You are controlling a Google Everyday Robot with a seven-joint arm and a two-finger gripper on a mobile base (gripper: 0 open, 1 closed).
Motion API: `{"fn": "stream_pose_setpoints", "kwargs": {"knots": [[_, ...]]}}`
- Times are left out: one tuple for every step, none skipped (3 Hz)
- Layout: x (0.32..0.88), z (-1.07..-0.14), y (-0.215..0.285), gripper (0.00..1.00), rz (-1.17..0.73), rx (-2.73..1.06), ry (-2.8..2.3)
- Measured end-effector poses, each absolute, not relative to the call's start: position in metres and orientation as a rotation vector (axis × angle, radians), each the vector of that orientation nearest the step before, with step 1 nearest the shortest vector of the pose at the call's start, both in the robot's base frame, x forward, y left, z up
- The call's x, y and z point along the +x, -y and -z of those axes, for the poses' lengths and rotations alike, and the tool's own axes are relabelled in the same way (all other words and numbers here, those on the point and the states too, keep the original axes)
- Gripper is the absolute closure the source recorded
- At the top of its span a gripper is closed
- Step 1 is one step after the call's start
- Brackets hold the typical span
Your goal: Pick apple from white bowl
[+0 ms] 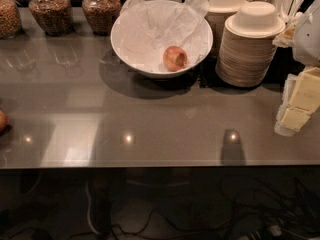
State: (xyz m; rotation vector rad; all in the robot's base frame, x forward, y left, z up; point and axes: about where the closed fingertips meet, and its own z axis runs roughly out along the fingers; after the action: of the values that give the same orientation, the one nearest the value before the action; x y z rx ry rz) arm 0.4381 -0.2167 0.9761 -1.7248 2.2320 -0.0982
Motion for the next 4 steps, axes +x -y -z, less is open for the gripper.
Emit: {"fn": "stream_pose_setpoints", "kwargs": {"knots": [[0.438,-0.976,0.217,0.0,0.098,-1.725,-2.232],[0.45,-0.973,0.209,0.0,0.078,-1.68,-2.168],[0.476,-0.968,0.197,0.0,0.028,-1.568,-2.062],[0.516,-0.973,0.179,0.0,0.014,-1.46,-1.948]]}}
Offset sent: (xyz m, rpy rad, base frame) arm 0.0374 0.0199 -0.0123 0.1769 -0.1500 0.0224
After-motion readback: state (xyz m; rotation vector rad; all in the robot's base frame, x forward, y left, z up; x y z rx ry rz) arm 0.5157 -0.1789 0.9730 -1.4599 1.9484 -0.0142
